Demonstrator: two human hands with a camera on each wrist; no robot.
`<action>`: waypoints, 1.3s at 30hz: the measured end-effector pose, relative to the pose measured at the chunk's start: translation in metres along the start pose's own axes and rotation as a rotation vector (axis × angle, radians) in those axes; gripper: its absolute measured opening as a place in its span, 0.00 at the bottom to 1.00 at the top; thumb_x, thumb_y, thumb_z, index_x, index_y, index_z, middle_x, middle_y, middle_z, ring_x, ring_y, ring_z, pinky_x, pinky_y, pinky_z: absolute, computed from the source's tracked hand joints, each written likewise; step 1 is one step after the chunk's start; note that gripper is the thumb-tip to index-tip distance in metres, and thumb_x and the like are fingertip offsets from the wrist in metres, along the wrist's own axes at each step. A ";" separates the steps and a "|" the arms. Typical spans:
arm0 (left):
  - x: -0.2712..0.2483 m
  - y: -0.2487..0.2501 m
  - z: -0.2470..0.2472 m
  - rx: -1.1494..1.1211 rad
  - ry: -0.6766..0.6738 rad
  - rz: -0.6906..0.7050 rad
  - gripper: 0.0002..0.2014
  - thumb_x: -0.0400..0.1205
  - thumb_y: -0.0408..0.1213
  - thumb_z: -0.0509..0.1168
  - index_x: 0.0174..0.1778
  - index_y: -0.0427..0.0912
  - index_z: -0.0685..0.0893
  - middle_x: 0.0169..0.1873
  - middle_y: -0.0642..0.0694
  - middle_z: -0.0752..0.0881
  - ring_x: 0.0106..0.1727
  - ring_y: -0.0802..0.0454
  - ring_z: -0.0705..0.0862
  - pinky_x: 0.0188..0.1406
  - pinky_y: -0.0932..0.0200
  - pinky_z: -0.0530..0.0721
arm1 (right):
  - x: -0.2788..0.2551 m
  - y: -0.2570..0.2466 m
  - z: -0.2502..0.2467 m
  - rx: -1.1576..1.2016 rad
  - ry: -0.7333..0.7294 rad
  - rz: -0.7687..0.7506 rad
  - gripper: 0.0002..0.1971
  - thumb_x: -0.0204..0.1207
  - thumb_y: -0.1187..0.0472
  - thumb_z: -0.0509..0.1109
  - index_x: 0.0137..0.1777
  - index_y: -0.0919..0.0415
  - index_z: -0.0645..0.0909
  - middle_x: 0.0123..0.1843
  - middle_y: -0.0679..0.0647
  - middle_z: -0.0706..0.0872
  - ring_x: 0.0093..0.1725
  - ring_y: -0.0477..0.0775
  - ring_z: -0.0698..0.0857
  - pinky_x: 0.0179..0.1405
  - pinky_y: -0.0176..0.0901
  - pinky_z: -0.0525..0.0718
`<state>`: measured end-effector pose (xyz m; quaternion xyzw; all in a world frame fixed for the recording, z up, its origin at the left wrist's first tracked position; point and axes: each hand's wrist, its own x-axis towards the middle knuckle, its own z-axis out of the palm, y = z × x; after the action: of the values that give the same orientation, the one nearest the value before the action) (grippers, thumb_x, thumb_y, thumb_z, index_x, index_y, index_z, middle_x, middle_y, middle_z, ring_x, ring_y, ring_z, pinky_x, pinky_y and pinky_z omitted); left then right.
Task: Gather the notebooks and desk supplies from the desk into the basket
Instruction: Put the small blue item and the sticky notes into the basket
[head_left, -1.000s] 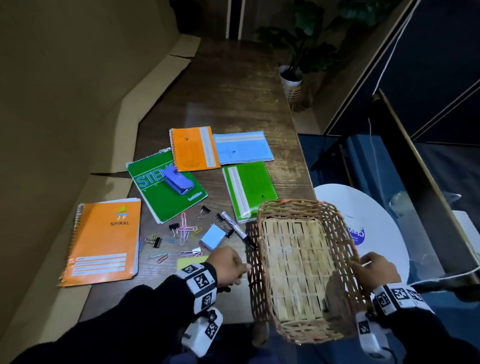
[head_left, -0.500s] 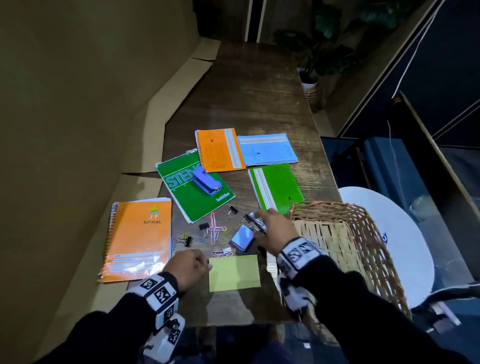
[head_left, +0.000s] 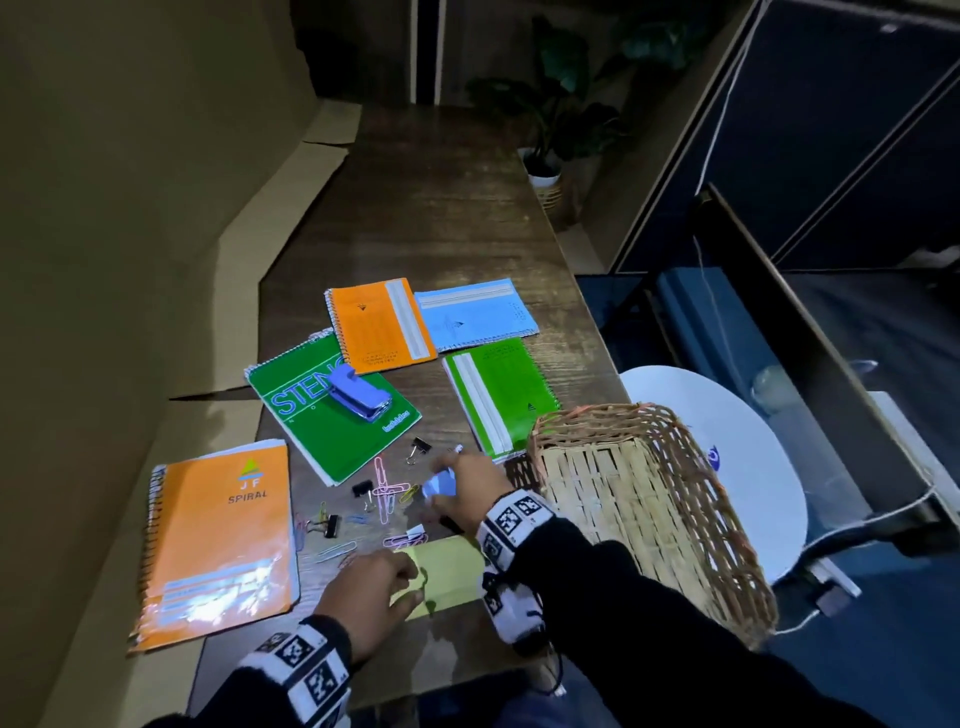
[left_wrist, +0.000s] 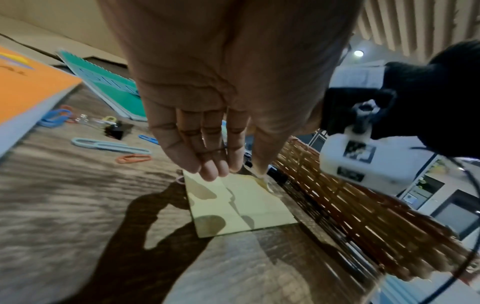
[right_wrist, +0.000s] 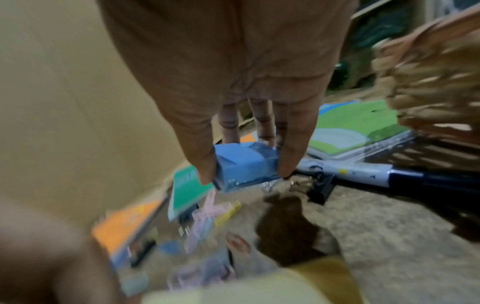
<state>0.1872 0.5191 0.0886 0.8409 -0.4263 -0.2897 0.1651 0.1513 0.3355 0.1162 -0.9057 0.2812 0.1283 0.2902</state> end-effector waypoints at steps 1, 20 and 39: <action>0.002 0.004 0.001 -0.008 -0.007 0.028 0.13 0.78 0.49 0.65 0.57 0.51 0.83 0.48 0.55 0.82 0.48 0.59 0.81 0.46 0.65 0.74 | -0.005 0.007 -0.008 0.141 0.036 0.007 0.19 0.70 0.55 0.75 0.61 0.55 0.81 0.59 0.57 0.84 0.55 0.58 0.84 0.54 0.45 0.82; 0.028 0.019 0.041 0.189 -0.127 0.193 0.16 0.77 0.49 0.64 0.60 0.50 0.79 0.71 0.50 0.67 0.73 0.52 0.68 0.66 0.57 0.77 | -0.034 0.188 -0.065 0.288 0.659 0.559 0.12 0.65 0.64 0.74 0.41 0.60 0.71 0.51 0.63 0.81 0.50 0.63 0.80 0.45 0.45 0.73; 0.030 0.028 0.037 0.352 -0.094 0.000 0.34 0.64 0.42 0.78 0.67 0.47 0.76 0.67 0.46 0.77 0.67 0.43 0.76 0.58 0.51 0.82 | -0.037 0.188 -0.062 0.057 0.519 0.766 0.23 0.67 0.45 0.78 0.48 0.66 0.83 0.65 0.62 0.75 0.52 0.65 0.86 0.50 0.51 0.83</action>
<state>0.1611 0.4770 0.0642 0.8423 -0.4777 -0.2496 -0.0047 0.0158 0.1880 0.0957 -0.7304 0.6622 -0.0125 0.1669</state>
